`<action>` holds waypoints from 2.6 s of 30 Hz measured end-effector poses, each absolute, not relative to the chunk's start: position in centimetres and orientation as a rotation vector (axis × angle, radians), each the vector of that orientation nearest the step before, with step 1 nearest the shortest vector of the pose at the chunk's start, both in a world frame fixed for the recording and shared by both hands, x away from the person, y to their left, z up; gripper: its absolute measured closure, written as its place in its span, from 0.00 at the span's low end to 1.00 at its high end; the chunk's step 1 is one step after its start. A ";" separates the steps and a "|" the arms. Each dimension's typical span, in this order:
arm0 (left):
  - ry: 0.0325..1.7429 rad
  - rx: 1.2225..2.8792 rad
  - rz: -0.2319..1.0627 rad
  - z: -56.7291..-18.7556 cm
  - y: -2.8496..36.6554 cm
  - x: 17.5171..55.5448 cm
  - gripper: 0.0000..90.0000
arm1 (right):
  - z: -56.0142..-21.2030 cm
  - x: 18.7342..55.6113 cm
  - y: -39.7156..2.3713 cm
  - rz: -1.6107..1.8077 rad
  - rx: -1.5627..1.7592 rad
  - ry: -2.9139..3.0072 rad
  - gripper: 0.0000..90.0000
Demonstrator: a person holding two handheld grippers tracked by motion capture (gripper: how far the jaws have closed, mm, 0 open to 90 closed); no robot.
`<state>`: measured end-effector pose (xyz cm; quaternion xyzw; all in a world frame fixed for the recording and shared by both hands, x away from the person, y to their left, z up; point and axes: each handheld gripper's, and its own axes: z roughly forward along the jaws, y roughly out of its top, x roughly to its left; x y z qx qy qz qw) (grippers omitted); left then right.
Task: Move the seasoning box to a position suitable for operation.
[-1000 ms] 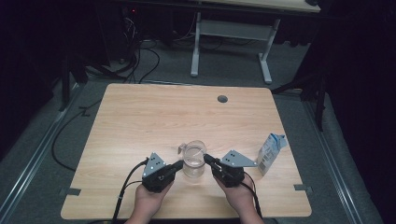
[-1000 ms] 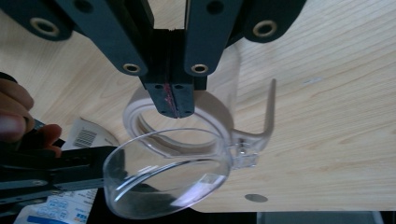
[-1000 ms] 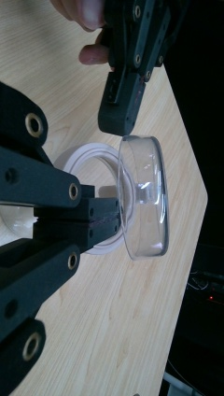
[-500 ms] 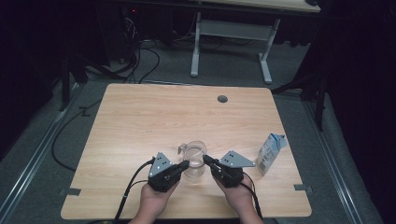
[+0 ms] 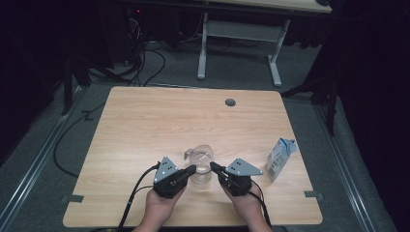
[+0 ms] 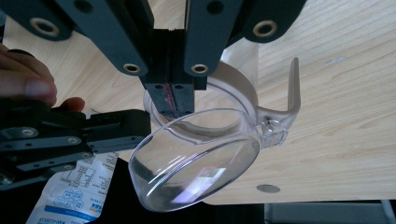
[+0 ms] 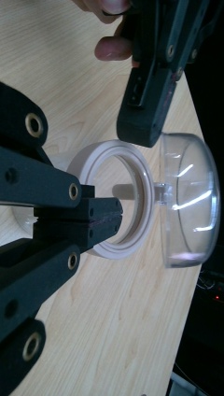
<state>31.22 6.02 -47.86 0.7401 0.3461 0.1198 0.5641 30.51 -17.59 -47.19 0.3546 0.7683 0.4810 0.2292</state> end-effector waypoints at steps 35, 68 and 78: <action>0.883 1.669 0.354 -47.3 8.8 32.6 1.00 | -47.4 30.5 -17.8 1.343 0.964 2.116 1.00; 1.035 1.895 0.488 -52.2 16.9 33.6 0.78 | -48.9 30.6 -22.5 1.261 1.146 2.020 0.90; 1.040 1.889 0.485 -52.4 16.5 34.3 0.70 | -50.3 28.2 -26.7 1.199 1.267 1.948 0.86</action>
